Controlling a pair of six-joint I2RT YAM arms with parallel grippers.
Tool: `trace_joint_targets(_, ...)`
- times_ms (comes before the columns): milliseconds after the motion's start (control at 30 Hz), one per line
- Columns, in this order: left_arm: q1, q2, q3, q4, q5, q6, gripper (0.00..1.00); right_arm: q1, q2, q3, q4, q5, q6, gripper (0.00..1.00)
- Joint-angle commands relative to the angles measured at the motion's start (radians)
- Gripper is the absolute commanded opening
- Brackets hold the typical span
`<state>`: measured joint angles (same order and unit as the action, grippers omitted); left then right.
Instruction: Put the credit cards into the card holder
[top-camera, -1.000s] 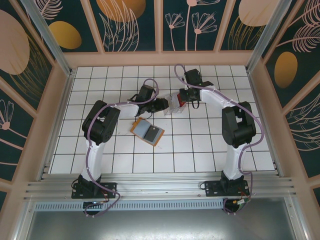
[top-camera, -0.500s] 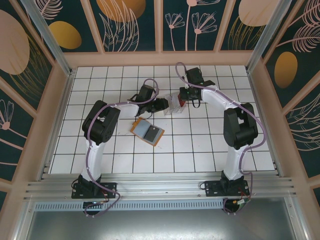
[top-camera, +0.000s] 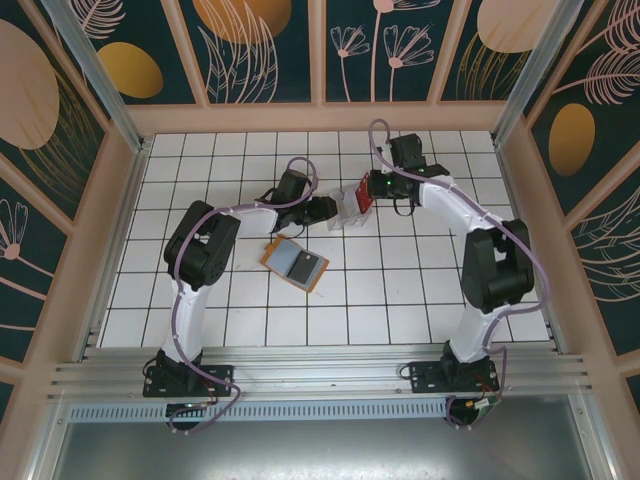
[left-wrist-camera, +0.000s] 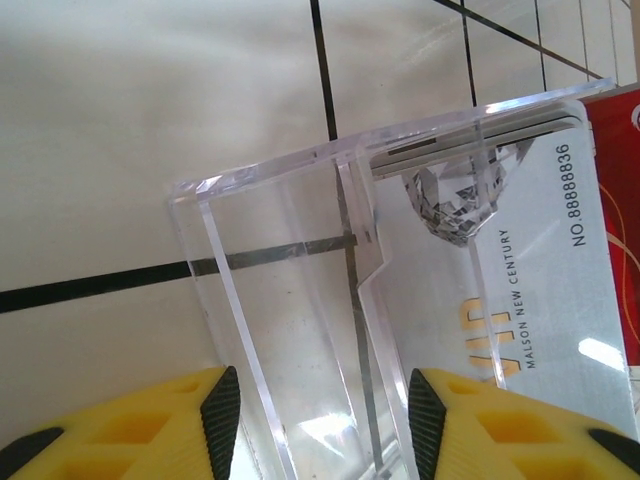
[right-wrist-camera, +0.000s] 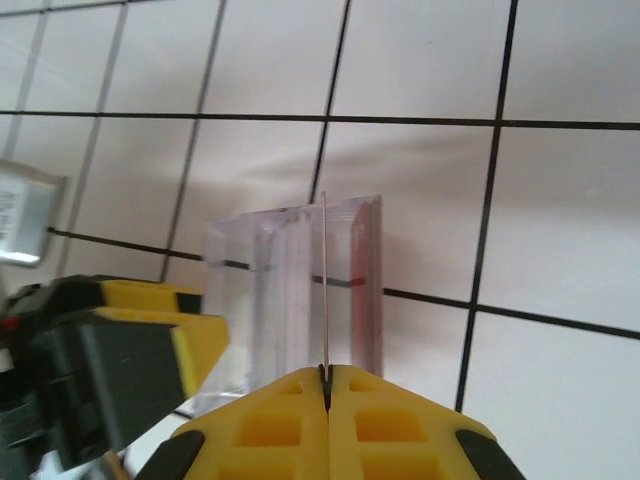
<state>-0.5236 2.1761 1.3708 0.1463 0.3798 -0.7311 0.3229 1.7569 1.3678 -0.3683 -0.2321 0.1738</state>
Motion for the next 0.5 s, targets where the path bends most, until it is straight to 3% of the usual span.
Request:
trace_joint_targets(0, 0.002, -0.080, -0.008, -0.097, -0.039, 0.042, 0.52, -0.003, -0.114, -0.074, 0.105, -0.124, 0.074, 0.07)
trace_joint_targets(233, 0.060, -0.256, -0.105, -0.184, -0.101, 0.106, 0.52, 0.046, -0.314, -0.389, 0.383, -0.297, 0.310, 0.07)
trace_joint_targets(467, 0.096, -0.445, -0.308, -0.285, -0.203, 0.172, 0.52, 0.293, -0.324, -0.694, 0.768, -0.210, 0.604, 0.05)
